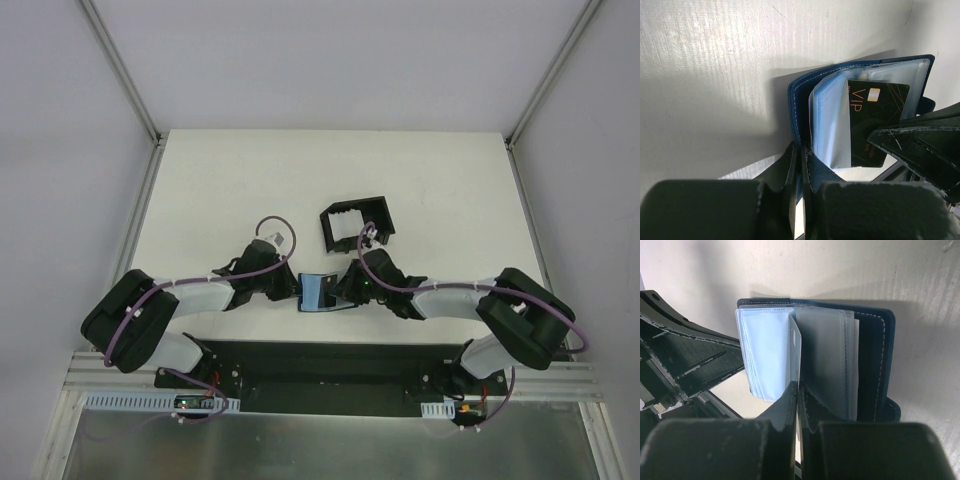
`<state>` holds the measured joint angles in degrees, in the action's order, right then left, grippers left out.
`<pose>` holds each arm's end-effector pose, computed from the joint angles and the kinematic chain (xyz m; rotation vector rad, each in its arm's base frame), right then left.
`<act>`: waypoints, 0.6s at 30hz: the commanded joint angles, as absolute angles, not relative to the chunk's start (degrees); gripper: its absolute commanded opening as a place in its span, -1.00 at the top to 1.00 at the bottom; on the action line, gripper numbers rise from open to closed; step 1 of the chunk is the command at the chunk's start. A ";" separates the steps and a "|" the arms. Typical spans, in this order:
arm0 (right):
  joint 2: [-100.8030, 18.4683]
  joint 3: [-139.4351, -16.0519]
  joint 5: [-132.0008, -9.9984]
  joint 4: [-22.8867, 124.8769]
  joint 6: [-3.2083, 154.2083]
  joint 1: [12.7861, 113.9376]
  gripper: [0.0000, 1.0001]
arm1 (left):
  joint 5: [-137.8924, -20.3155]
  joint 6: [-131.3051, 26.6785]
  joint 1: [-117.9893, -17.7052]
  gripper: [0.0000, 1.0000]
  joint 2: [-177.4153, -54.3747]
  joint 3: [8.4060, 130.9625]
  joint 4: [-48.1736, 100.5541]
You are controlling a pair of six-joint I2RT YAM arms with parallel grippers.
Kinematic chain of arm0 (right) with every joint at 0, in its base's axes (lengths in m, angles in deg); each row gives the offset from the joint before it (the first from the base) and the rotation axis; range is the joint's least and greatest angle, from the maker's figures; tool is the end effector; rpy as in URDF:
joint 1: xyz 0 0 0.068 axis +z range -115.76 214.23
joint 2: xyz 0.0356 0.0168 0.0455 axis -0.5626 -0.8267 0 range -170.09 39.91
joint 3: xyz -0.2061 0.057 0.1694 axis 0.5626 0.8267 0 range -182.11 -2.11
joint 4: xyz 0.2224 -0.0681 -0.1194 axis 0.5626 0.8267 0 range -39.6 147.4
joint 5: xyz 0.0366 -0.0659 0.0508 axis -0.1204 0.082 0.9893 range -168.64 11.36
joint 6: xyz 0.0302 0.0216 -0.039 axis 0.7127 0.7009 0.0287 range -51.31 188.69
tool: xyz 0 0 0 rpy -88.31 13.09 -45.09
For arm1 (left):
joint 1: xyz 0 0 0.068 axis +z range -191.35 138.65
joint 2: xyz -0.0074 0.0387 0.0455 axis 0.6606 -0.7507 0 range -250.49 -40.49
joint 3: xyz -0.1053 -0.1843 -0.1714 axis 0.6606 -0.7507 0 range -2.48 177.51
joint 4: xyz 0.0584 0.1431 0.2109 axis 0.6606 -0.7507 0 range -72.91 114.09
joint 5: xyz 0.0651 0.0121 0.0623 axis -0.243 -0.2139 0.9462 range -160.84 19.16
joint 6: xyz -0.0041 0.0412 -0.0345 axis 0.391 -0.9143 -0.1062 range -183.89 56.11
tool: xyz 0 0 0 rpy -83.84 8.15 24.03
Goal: Put the credit cards into the card holder
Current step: Insert the credit card into the card holder.
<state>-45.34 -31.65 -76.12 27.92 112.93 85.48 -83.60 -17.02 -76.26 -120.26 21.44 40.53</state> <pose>0.1724 0.2173 0.1480 -0.1698 2.3225 0.9657 0.1960 -0.1462 0.1353 -0.1259 2.4399 -0.9610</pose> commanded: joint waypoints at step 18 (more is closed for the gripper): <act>-42.62 -32.08 -78.29 29.13 107.62 83.28 0.99 | -77.26 -21.88 -76.42 1.00 -122.93 21.51 29.62</act>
